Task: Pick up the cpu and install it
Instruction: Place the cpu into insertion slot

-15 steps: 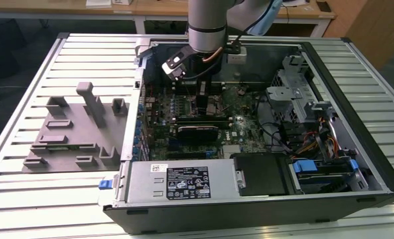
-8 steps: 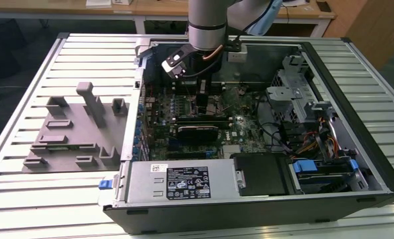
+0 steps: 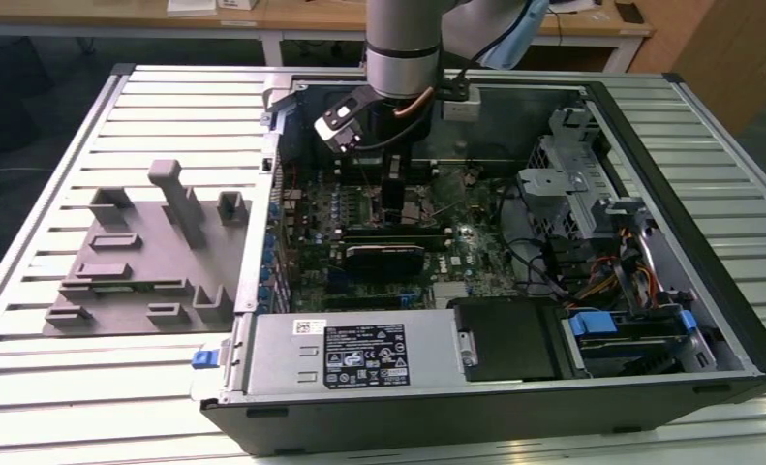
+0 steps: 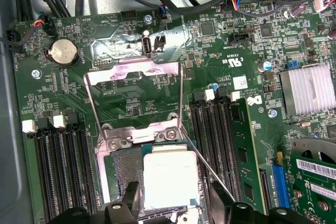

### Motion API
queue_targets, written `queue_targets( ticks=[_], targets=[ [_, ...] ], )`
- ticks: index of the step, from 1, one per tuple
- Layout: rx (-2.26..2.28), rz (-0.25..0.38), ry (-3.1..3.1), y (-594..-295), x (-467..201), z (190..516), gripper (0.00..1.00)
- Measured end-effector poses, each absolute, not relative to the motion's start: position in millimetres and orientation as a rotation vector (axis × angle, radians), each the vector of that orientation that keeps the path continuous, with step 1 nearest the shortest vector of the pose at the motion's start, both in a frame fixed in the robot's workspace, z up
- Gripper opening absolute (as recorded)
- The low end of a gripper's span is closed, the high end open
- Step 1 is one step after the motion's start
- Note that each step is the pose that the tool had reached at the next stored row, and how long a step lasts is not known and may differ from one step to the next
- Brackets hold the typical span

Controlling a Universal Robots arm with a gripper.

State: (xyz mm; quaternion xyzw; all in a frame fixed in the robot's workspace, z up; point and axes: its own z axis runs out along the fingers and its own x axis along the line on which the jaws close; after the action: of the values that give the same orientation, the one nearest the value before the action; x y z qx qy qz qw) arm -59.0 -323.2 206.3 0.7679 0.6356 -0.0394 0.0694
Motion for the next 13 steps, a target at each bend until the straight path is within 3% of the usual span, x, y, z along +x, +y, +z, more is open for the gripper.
queue_targets(
  ticks=[13],
  targets=[
    [2.324, -0.1, 1.923, -323.2, -59.0, 199.7, 0.65]
  ],
)
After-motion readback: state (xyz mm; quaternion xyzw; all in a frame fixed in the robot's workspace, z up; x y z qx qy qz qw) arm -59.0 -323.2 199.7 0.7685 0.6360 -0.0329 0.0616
